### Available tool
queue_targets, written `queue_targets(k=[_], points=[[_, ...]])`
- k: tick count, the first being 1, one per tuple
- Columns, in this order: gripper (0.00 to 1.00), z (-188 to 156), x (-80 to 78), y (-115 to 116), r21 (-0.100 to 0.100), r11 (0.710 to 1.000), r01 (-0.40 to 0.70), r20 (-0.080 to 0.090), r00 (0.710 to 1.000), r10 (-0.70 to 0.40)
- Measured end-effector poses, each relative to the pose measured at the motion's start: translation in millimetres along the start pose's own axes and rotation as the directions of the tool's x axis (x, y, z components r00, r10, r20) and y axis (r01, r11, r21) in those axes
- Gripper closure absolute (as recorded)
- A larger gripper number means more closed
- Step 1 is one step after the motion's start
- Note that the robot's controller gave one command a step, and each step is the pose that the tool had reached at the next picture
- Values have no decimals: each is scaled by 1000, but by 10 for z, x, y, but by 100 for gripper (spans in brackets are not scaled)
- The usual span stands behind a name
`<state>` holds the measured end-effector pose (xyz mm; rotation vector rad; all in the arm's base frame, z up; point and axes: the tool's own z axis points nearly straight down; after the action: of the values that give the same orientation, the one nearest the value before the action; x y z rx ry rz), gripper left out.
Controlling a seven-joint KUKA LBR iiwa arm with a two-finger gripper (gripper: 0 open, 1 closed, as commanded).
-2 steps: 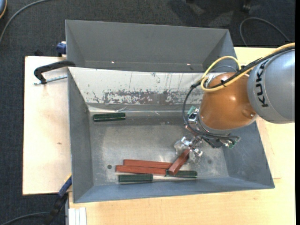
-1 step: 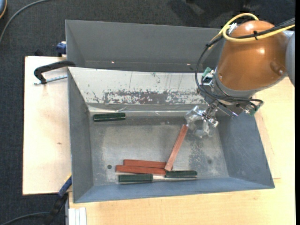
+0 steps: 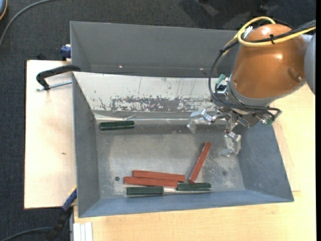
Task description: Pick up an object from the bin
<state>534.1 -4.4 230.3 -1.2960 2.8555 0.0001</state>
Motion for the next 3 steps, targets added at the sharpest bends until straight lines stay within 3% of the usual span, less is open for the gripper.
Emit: queue_targets(k=[1, 2, 3], points=[[0, 1390, 117, -24, -9, 970, 244, -5, 970, -244], [0, 1610, 412, 98, -8, 969, 247, -5, 969, -248], [100, 1596, 395, 89, -3, 968, 250, -3, 968, -250]])
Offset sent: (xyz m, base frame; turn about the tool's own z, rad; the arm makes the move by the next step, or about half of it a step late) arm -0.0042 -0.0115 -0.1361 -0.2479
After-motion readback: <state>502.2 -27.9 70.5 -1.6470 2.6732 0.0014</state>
